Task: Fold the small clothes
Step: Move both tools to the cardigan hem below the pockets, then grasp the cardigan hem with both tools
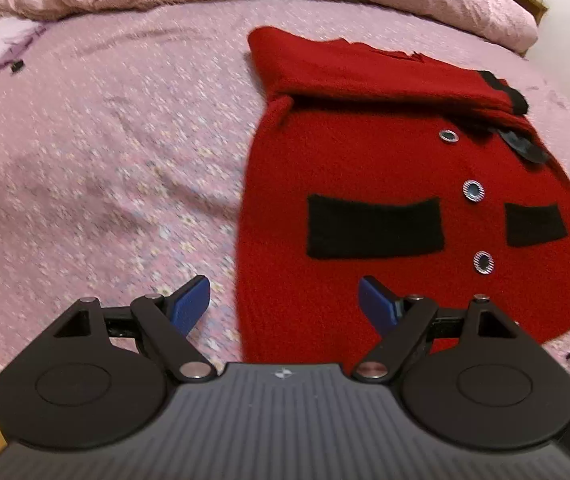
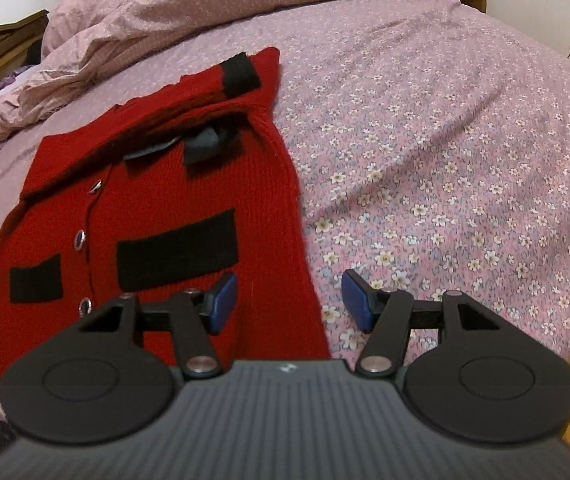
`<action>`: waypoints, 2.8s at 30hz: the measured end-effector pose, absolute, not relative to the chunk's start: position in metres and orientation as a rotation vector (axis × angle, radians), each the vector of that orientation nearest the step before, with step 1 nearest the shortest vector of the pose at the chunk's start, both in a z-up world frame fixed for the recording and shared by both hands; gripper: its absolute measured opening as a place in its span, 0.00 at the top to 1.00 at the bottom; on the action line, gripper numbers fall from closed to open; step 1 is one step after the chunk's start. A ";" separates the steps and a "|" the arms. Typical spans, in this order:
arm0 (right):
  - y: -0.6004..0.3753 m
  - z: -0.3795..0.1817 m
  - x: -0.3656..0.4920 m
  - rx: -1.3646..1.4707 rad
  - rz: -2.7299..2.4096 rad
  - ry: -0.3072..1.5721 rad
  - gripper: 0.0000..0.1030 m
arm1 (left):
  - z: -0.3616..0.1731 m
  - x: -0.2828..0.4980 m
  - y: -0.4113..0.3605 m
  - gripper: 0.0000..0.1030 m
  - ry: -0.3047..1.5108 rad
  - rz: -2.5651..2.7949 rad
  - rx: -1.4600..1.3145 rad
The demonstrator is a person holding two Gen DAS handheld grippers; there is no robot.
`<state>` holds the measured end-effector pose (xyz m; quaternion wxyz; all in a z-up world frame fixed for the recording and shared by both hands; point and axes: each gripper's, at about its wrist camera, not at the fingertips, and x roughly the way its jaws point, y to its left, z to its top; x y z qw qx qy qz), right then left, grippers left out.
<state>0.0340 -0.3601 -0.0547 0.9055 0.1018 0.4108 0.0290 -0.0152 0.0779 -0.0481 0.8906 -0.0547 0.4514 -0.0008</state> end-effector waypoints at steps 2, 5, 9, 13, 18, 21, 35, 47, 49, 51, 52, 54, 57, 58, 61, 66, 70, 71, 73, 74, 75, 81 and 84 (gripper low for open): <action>-0.359 -0.055 0.032 0.204 0.065 0.851 0.42 | -0.050 -0.016 0.079 0.18 0.949 -0.012 -0.134; -0.359 -0.055 0.029 0.198 0.071 0.854 0.42 | -0.051 -0.018 0.081 0.18 0.965 -0.020 -0.157; -0.356 -0.054 0.026 0.179 0.087 0.863 0.40 | -0.055 -0.022 0.083 0.18 0.988 -0.087 -0.199; -0.351 -0.053 0.022 0.151 0.104 0.870 0.40 | -0.058 -0.024 0.077 0.18 1.007 -0.145 -0.204; -0.347 -0.050 0.019 0.171 0.167 0.870 0.40 | -0.061 -0.024 0.073 0.18 1.016 -0.175 -0.213; -0.346 -0.050 0.020 0.190 0.200 0.875 0.40 | -0.063 -0.024 0.076 0.18 1.014 -0.177 -0.230; -0.353 -0.056 0.018 0.295 0.283 0.883 0.40 | -0.068 -0.020 0.077 0.18 1.009 -0.188 -0.260; -0.353 -0.063 0.023 0.332 0.318 0.879 0.40 | -0.079 -0.012 0.070 0.18 0.997 -0.189 -0.231; -0.354 -0.064 0.023 0.327 0.326 0.877 0.40 | -0.081 -0.011 0.070 0.19 0.992 -0.186 -0.232; -0.354 -0.064 0.023 0.319 0.332 0.876 0.40 | -0.083 -0.009 0.069 0.19 0.988 -0.184 -0.221; -0.353 -0.064 0.023 0.315 0.335 0.875 0.40 | -0.084 -0.009 0.068 0.19 0.987 -0.184 -0.213; -0.352 -0.066 0.024 0.310 0.343 0.875 0.40 | -0.086 -0.005 0.062 0.19 0.994 -0.182 -0.188; -0.350 -0.068 0.025 0.309 0.356 0.874 0.40 | -0.089 -0.001 0.053 0.19 1.007 -0.189 -0.141; -0.350 -0.069 0.025 0.310 0.360 0.875 0.40 | -0.090 -0.001 0.052 0.19 1.009 -0.191 -0.133; -0.348 -0.070 0.026 0.316 0.368 0.878 0.40 | -0.091 -0.001 0.048 0.19 1.012 -0.207 -0.122; -0.345 -0.070 0.026 0.309 0.373 0.885 0.41 | -0.091 -0.003 0.046 0.19 1.015 -0.222 -0.131; -0.342 -0.071 0.024 0.294 0.385 0.879 0.42 | -0.090 -0.005 0.051 0.25 1.013 -0.218 -0.153; -0.341 -0.071 0.024 0.285 0.390 0.876 0.44 | -0.090 -0.005 0.053 0.31 1.011 -0.211 -0.160; -0.339 -0.073 0.024 0.274 0.391 0.877 0.54 | -0.090 -0.006 0.057 0.41 1.006 -0.191 -0.179; -0.338 -0.074 0.024 0.275 0.388 0.880 0.57 | -0.090 -0.006 0.060 0.48 1.004 -0.178 -0.188; -0.338 -0.076 0.026 0.280 0.386 0.885 0.65 | -0.089 -0.007 0.061 0.51 1.004 -0.169 -0.194; -0.342 -0.074 0.029 0.326 0.401 0.871 0.87 | -0.085 -0.010 0.071 0.79 0.993 -0.130 -0.221; -0.345 -0.068 0.030 0.374 0.417 0.838 0.89 | -0.078 -0.012 0.076 0.86 0.969 -0.139 -0.242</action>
